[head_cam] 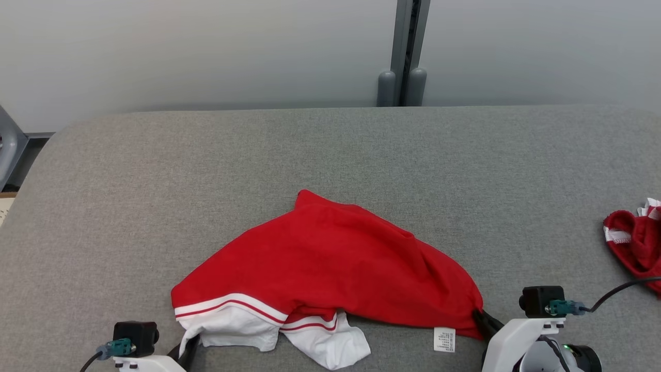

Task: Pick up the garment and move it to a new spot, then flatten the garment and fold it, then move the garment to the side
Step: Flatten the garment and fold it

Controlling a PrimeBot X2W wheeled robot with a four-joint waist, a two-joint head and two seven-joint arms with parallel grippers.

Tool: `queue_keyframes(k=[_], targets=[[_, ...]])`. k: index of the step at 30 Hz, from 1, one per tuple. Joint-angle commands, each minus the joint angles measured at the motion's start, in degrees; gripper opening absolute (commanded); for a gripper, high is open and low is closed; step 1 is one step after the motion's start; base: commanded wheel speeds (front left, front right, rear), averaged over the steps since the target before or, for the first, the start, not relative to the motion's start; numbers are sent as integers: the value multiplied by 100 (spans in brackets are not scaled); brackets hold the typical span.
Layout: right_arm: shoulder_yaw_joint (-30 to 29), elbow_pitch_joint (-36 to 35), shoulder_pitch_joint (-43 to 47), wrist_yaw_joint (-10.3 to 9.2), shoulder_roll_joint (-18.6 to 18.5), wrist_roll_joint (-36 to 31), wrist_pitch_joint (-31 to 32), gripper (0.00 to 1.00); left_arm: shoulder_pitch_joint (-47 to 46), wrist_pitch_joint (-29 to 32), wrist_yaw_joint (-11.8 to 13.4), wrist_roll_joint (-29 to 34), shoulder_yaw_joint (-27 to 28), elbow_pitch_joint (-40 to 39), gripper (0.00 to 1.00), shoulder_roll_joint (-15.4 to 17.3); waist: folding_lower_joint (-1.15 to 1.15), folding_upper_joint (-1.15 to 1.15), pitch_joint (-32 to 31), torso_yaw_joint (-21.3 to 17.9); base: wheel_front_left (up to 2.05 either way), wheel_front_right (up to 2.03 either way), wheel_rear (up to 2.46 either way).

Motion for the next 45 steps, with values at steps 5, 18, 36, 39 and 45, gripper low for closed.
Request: queue_keyframes(k=[5, 18, 36, 39, 45], targets=[[39, -61, 1, 2, -66, 137, -195, 0, 124, 144, 9, -34, -6, -242, 0, 164, 0, 0, -154, -19, 0, 0, 0], [175, -1109, -407, 2, -215, 820, -240, 0, -227, 1143, -78, -84, -19, -1551, 0, 847, 0, 0, -283, -215, 0, 0, 0], [327, -306, -4505, 2, -457, 2181, -356, 0, -5033, 2688, -401, -700, -1135, -388, 0, 1675, 0, 0, 1568, -534, 0, 0, 0], [432, 88, -5450, 2, -541, 2276, -469, 0, -5982, 2768, -402, -914, -1454, -105, 0, 1722, 0, 0, 1909, -554, 0, 0, 0], [511, 955, -7437, 2, -586, 2330, -890, 0, -7926, 2490, -403, -1271, -1679, 741, 0, 1602, 0, 0, 2546, -597, 0, 0, 0]])
